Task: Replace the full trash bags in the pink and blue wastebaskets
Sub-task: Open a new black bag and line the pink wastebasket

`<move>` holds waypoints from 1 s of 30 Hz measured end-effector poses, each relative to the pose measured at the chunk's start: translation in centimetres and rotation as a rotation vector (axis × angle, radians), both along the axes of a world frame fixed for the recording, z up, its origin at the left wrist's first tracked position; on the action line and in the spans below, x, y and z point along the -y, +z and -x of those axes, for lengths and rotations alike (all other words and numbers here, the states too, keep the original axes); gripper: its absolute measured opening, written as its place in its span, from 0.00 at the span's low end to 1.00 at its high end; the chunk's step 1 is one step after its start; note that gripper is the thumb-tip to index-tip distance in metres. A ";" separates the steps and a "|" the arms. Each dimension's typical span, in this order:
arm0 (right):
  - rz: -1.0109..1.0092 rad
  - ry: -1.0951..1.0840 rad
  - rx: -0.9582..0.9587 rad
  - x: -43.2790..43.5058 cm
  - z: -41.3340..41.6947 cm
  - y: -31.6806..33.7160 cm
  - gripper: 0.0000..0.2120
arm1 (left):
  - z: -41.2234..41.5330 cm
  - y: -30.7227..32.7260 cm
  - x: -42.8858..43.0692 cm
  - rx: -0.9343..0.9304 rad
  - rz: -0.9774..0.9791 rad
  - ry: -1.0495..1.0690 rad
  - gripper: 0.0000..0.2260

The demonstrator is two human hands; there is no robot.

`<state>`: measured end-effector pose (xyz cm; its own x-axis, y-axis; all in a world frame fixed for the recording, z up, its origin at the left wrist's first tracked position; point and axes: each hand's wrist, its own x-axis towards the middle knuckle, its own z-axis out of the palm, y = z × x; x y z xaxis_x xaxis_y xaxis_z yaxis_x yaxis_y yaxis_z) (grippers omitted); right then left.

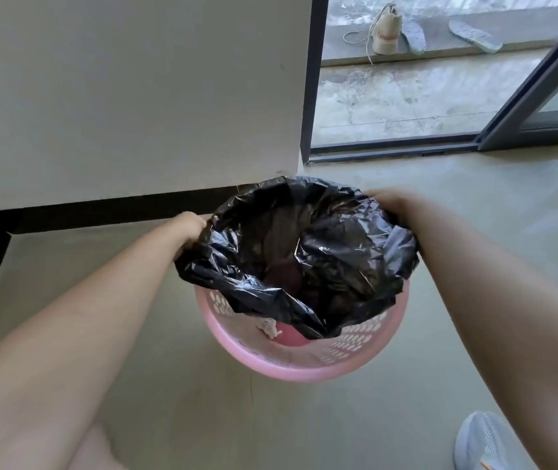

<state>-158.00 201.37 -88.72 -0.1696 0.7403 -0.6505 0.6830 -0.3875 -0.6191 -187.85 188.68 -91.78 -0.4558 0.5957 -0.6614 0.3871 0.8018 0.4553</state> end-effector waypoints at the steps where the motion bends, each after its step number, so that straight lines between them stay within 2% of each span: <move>1: 0.067 0.025 -0.086 0.2 -0.3 -0.2 0.09 | -0.1 -0.4 0.9 0.117 0.018 0.072 0.10; 3: 0.109 -0.011 -0.144 0.4 -1.0 -0.5 0.10 | -0.5 -0.8 1.8 0.192 -0.052 0.177 0.15; 5: 0.072 -0.131 -0.115 0.7 -2.1 -0.5 0.23 | -0.4 -0.3 1.9 0.001 -0.225 0.227 0.25; 6: 0.013 -0.201 -0.068 0.8 -2.6 -0.1 0.28 | -0.3 0.4 1.9 -0.098 -0.318 0.221 0.27; 7: -0.078 -0.248 -0.011 1.0 -3.0 0.4 0.31 | -0.2 1.1 1.9 -0.115 -0.392 0.204 0.29; 9: -0.274 -0.228 0.101 1.9 -3.6 1.8 0.33 | -0.6 2.8 2.4 -0.012 -0.412 0.080 0.34; 11: -0.320 -0.099 0.191 3.3 -3.3 3.5 0.41 | -1.7 2.7 3.3 -0.007 -0.351 -0.124 0.27; 13: -0.263 0.063 0.314 4.9 -2.0 4.8 0.50 | -2.7 1.5 3.9 -0.224 -0.349 -0.278 0.12; 15: -0.292 0.185 0.445 6.6 -0.4 5.4 0.55 | -3.4 1.3 4.0 -0.396 -0.364 -0.206 0.05; 18: -0.414 0.216 0.542 8.6 1.7 4.9 0.55 | -2.3 2.0 3.7 -0.459 -0.360 0.003 0.04; 21: -0.472 0.150 0.391 9.9 2.7 3.3 0.47 | -0.5 2.7 3.8 -0.455 -0.372 0.167 0.06; 22: -0.456 0.104 0.294 10.3 2.9 2.6 0.45 | -0.2 3.0 3.9 -0.389 -0.405 0.228 0.11; 25: -0.301 -0.116 -0.059 11.5 3.6 0.7 0.43 | -0.5 3.7 5.0 -0.085 -0.572 0.454 0.32; 27: -0.240 -0.277 -0.200 12.4 4.5 0.0 0.44 | -1.3 3.7 6.3 -0.130 -0.619 0.550 0.43; 29: -0.225 -0.397 -0.258 13.2 5.6 -0.3 0.46 | -2.2 3.4 7.3 -0.162 -0.606 0.645 0.45; 30: -0.206 -0.462 -0.294 13.6 6.2 -0.4 0.47 | -2.8 3.2 7.6 -0.120 -0.579 0.702 0.43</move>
